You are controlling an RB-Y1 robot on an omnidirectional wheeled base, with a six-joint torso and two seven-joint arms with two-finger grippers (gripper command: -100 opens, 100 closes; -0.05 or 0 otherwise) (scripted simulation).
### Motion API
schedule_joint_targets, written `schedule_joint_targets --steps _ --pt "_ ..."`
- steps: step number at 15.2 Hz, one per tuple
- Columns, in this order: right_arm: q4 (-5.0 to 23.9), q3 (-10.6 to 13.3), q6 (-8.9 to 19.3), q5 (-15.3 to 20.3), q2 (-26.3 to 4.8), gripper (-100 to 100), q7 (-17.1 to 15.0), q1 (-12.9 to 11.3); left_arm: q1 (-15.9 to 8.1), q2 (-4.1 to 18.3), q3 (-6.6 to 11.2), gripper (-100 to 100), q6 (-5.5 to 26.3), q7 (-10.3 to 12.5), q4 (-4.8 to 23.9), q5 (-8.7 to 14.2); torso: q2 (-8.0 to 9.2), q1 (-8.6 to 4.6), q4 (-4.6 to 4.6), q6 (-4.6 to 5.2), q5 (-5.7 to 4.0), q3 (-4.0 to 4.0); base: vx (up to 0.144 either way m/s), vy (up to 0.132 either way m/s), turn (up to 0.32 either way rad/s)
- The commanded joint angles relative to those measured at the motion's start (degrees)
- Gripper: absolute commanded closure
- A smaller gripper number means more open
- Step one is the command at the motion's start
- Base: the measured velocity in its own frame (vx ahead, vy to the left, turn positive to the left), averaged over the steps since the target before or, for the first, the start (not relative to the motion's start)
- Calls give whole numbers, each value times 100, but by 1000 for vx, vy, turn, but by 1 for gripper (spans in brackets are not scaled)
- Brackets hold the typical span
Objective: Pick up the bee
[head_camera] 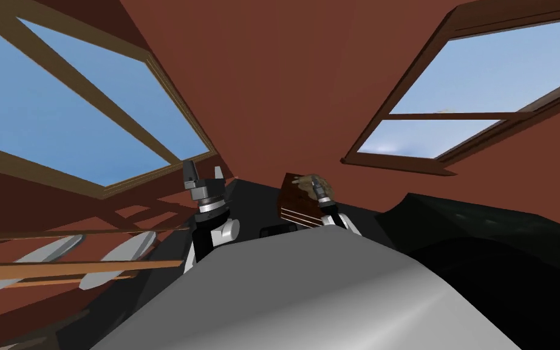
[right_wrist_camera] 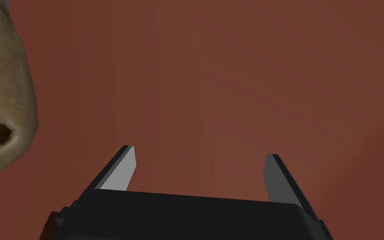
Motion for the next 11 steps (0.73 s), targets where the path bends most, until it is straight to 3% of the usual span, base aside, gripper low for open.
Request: schedule_joint_targets --steps 1,11 --pt "207 3 63 88 -101 -100 -11 -6 0 0 0 0 0 0 0 0 0 0 0 0 0 0 -24 -8 246" --pt "1406 117 340 742 -532 -100 -18 231 0 0 0 0 0 0 0 0 -5 -2 -1 -1 0 -3 -20 -9 296"
